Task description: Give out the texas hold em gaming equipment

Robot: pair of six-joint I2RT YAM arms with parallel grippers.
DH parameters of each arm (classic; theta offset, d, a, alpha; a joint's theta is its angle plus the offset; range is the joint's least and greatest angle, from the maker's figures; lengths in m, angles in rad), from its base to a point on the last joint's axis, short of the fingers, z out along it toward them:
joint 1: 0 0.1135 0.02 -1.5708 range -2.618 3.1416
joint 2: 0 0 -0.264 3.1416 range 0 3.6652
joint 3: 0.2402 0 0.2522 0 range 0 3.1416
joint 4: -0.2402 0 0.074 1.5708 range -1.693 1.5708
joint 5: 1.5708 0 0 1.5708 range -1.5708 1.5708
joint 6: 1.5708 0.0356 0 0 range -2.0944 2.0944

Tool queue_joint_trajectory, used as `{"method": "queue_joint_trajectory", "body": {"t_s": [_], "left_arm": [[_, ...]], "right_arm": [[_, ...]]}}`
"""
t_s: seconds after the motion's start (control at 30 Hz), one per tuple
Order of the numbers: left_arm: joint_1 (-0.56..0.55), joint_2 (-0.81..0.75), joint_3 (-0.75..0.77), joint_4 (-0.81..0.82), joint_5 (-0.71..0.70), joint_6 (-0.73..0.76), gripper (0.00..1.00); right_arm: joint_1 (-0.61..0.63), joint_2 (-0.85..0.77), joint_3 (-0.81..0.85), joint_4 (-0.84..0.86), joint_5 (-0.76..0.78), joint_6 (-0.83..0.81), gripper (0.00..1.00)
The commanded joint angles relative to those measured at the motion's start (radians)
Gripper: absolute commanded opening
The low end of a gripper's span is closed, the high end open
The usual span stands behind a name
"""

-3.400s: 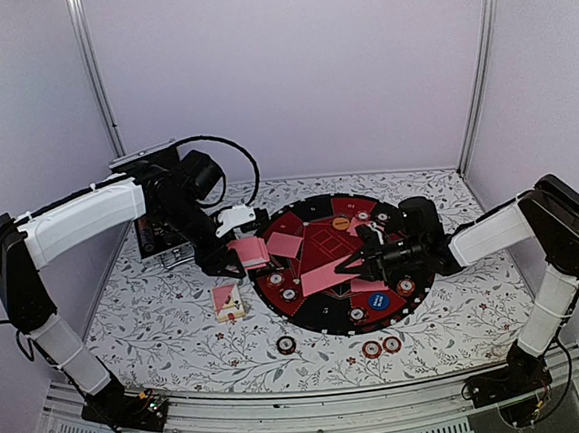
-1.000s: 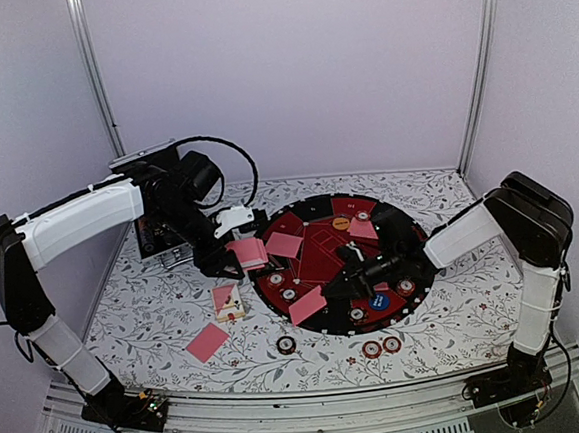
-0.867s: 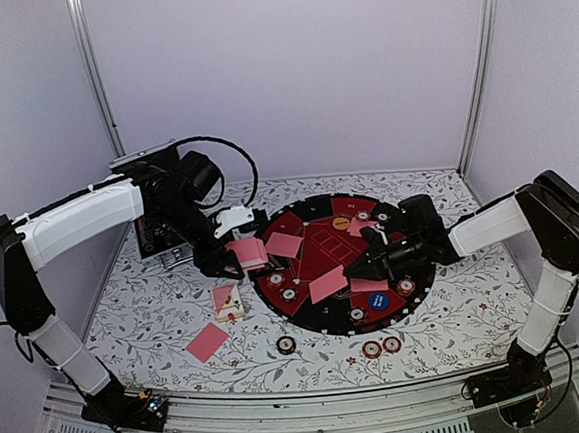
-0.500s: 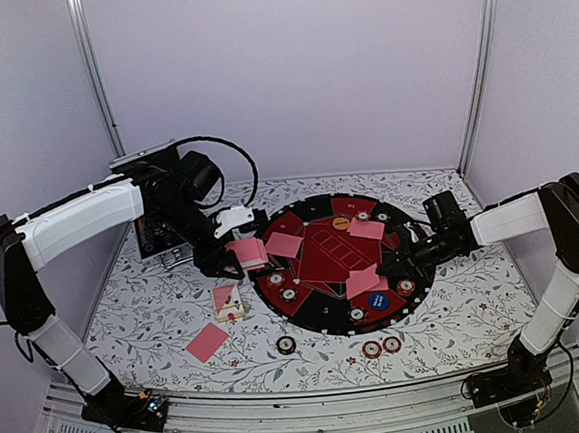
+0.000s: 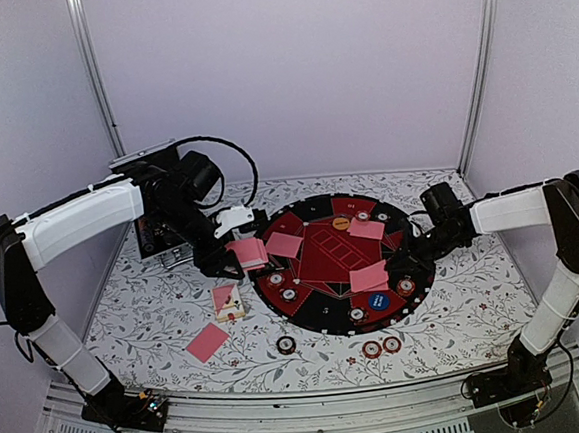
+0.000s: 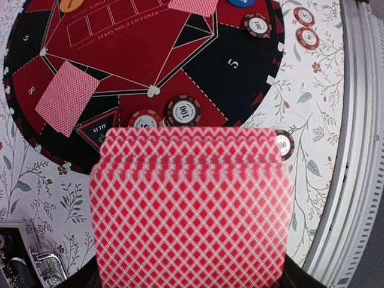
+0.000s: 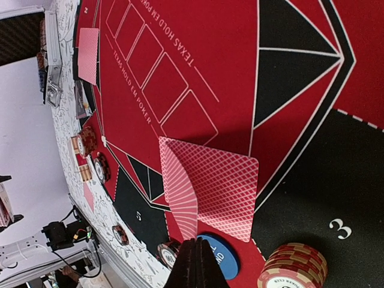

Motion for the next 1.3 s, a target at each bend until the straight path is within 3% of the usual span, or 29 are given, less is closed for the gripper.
{"method": "queue_joint_trajectory", "body": {"t_s": [0.0, 0.17, 0.23, 0.37, 0.53, 0.83, 1.0, 1.27], "left_arm": [[0.009, -0.004, 0.016, 0.001, 0.022, 0.012, 0.00], [0.008, -0.005, 0.016, 0.000, 0.019, 0.013, 0.00], [0.008, -0.003, 0.017, 0.000, 0.021, 0.014, 0.00], [0.008, 0.000, 0.023, -0.001, 0.023, 0.012, 0.00], [0.008, 0.003, 0.030, 0.002, 0.023, 0.009, 0.00], [0.002, 0.016, 0.043, 0.007, 0.021, 0.002, 0.00], [-0.002, 0.016, 0.038, 0.010, 0.015, -0.001, 0.00], [-0.004, 0.006, 0.039, 0.013, 0.015, 0.001, 0.00]], "right_arm": [[-0.004, 0.009, 0.054, -0.056, 0.051, -0.043, 0.07], [-0.004, -0.028, 0.086, -0.110, 0.131, -0.059, 0.43], [-0.003, -0.067, 0.102, -0.126, 0.154, -0.059, 0.53], [0.000, -0.131, 0.142, -0.141, 0.162, -0.040, 0.65], [0.070, -0.191, 0.159, -0.012, 0.045, 0.042, 0.82], [0.298, -0.045, 0.200, 0.414, -0.137, 0.349, 0.87], [0.399, 0.100, 0.341, 0.498, -0.162, 0.422, 0.88], [0.501, 0.329, 0.536, 0.497, -0.193, 0.460, 0.89]]}}
